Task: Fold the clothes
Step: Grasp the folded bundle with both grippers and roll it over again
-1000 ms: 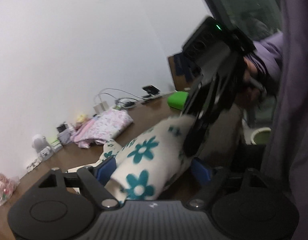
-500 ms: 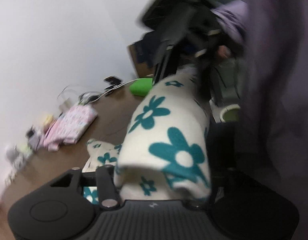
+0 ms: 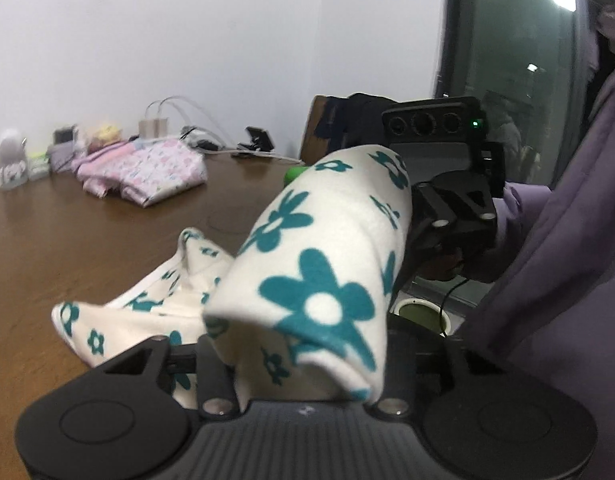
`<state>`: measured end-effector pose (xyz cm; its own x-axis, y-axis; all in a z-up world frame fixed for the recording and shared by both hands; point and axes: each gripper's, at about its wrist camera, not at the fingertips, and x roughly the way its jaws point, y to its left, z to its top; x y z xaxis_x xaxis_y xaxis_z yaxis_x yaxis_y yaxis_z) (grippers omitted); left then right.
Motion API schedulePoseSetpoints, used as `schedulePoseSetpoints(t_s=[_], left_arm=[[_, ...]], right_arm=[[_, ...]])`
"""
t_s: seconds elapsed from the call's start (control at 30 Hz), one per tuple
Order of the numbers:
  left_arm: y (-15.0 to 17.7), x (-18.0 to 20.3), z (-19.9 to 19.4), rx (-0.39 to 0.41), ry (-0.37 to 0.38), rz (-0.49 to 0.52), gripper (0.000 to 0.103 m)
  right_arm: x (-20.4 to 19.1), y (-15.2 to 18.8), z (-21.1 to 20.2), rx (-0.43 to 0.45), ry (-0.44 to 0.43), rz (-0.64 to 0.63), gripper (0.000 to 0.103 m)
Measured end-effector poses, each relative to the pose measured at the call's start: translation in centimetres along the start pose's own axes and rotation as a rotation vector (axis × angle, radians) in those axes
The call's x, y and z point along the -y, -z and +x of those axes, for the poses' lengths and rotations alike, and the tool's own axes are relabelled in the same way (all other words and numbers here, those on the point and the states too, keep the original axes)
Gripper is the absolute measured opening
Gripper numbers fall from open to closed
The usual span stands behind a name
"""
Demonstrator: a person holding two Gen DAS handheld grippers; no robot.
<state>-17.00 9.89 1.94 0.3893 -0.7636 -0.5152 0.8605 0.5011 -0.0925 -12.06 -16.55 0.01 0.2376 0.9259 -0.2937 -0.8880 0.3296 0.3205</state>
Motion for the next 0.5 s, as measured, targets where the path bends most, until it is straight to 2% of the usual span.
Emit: schedulePoseSetpoints(t_s=[0.07, 0.1, 0.13, 0.2, 0.27, 0.37, 0.5], left_arm=[[0.0, -0.5, -0.7, 0.022, 0.016, -0.049, 0.07], [0.2, -0.8, -1.7, 0.062, 0.027, -0.05, 0.077], [0.5, -1.1, -2.7, 0.102, 0.038, -0.051, 0.09], [1.0, -1.9, -4.4, 0.177, 0.039, -0.071, 0.091], [1.1, -3.5, -4.9, 0.209, 0.013, -0.159, 0.091], [1.3, -5.6, -4.2, 0.227, 0.035, -0.273, 0.091], [1.5, -7.5, -3.0, 0.194, 0.038, -0.417, 0.091]], right_arm=[[0.4, -0.1, -0.1, -0.009, -0.047, 0.058, 0.04], [0.3, -0.1, -0.2, -0.008, -0.04, 0.061, 0.036], [0.1, 0.1, -0.4, -0.007, -0.035, 0.058, 0.034], [0.2, 0.5, -0.8, -0.003, -0.041, 0.082, 0.034], [0.8, 1.0, -0.9, 0.013, -0.058, 0.142, 0.034], [2.6, 1.4, -1.0, 0.064, -0.086, 0.293, 0.033], [5.4, 2.0, -0.7, 0.149, -0.079, 0.558, 0.032]])
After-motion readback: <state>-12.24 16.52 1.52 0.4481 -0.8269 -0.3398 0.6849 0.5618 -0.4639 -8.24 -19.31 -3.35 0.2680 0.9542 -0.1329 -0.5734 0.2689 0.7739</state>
